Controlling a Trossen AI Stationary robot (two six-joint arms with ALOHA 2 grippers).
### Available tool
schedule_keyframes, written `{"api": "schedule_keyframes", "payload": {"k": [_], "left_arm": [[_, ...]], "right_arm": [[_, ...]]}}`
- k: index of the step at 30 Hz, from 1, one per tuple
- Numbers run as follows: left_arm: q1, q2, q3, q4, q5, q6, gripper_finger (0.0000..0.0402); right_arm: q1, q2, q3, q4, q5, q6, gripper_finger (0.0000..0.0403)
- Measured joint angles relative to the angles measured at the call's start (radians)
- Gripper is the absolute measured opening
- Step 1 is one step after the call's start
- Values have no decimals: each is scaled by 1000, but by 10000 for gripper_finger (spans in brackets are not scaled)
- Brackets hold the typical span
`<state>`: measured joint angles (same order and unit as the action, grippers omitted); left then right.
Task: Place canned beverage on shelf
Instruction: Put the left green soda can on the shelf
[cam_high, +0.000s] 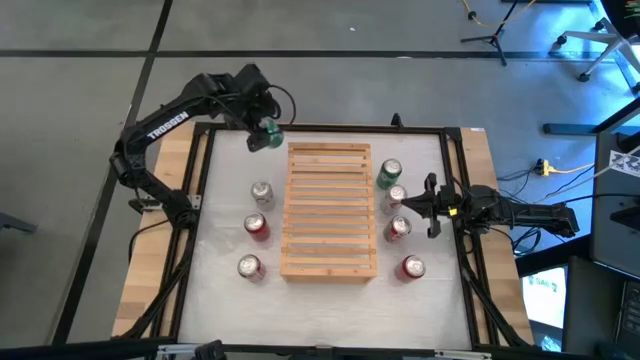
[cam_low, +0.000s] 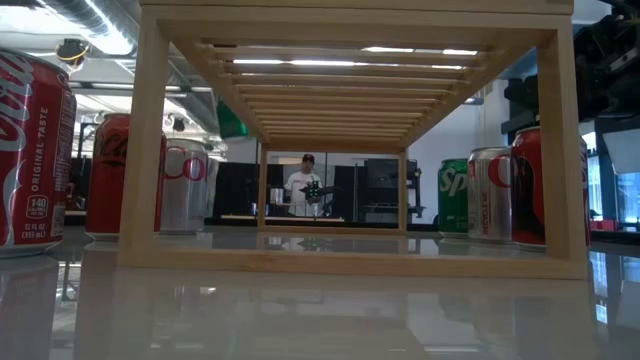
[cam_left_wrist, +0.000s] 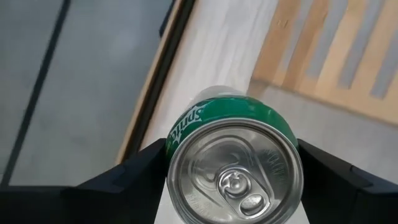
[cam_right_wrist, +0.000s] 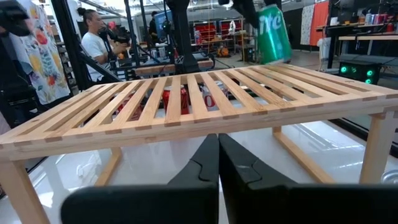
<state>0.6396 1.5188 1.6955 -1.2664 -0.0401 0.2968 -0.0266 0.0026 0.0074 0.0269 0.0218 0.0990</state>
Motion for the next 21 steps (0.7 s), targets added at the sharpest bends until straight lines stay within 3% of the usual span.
{"api": "schedule_keyframes", "payload": {"k": [9,21], "left_arm": [[-91,0,74,0,9,-15,284],[-193,0,74,63,42,-86,287]], "right_arm": [[0,0,0,87,84,0,19],[0,37,0,362,173,28,161]]}}
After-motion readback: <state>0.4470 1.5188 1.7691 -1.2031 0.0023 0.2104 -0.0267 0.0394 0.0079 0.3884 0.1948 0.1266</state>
